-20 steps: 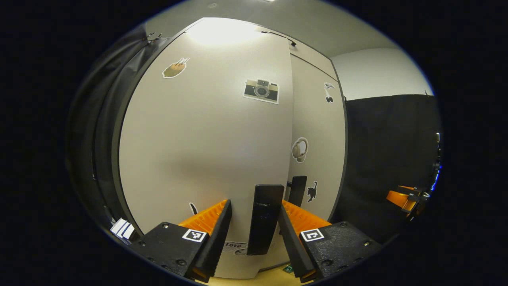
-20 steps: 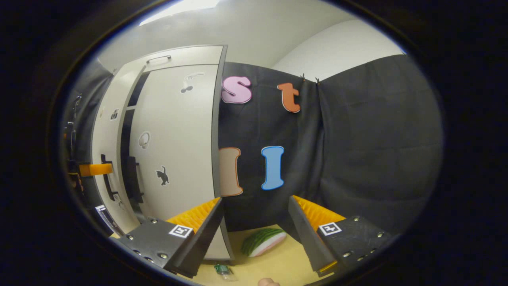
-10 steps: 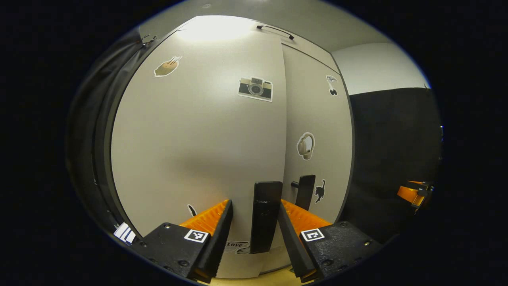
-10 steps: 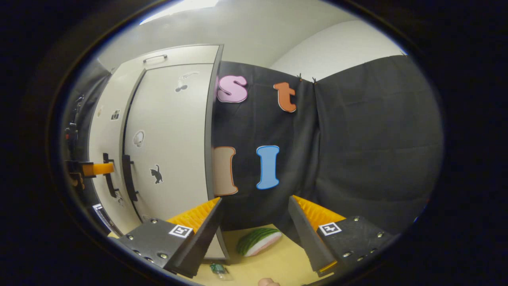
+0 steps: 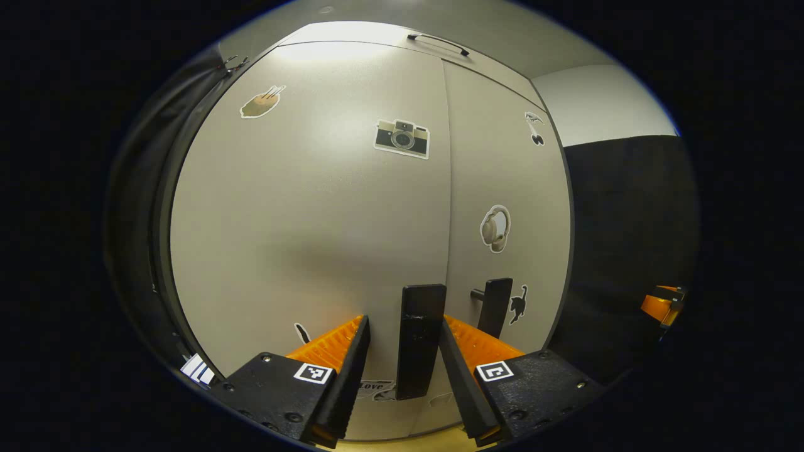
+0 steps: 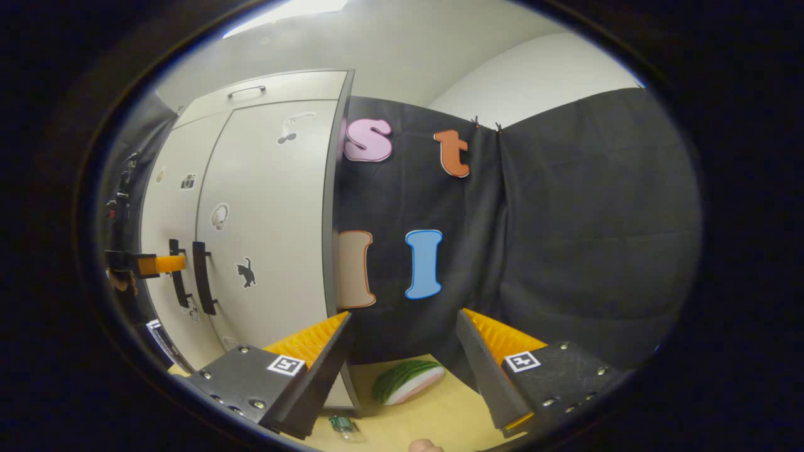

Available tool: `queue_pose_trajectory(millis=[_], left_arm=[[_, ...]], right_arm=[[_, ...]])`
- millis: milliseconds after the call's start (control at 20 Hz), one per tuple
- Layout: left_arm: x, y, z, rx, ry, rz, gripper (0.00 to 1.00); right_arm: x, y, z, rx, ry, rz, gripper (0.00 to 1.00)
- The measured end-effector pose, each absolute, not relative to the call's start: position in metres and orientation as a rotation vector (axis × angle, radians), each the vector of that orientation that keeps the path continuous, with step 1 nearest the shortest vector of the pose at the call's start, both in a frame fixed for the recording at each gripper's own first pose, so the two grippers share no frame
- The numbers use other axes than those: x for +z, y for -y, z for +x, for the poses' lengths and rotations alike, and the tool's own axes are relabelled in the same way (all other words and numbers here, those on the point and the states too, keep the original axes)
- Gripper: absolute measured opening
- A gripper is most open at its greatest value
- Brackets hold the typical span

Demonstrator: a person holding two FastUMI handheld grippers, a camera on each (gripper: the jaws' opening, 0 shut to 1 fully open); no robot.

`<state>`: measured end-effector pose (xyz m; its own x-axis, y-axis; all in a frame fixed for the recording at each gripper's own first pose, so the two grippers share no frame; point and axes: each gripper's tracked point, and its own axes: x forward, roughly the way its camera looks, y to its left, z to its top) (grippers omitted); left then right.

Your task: Grasp the bottle in the cabinet with the left hand and place it on the coaster, then close the right door with the right hand and the left door with the left hand.

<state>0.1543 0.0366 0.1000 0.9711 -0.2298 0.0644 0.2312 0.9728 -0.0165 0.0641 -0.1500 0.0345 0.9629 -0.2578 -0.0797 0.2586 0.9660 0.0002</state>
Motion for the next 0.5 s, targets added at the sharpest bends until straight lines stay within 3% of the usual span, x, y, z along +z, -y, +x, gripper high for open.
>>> queue_pose_trajectory(millis=[150, 250, 500], left_arm=[[0.112, -0.033, 0.136, -0.186, 0.063, 0.041, 0.71], [0.135, -0.017, 0.108, -0.179, 0.092, 0.061, 0.66], [0.18, 0.026, 0.046, -0.14, 0.152, 0.08, 0.65]], right_arm=[[0.055, 0.143, 0.063, -0.237, -0.06, 0.024, 1.0], [0.084, 0.136, 0.062, -0.216, -0.021, 0.027, 1.0], [0.14, 0.117, 0.059, -0.105, 0.056, 0.063, 0.99]])
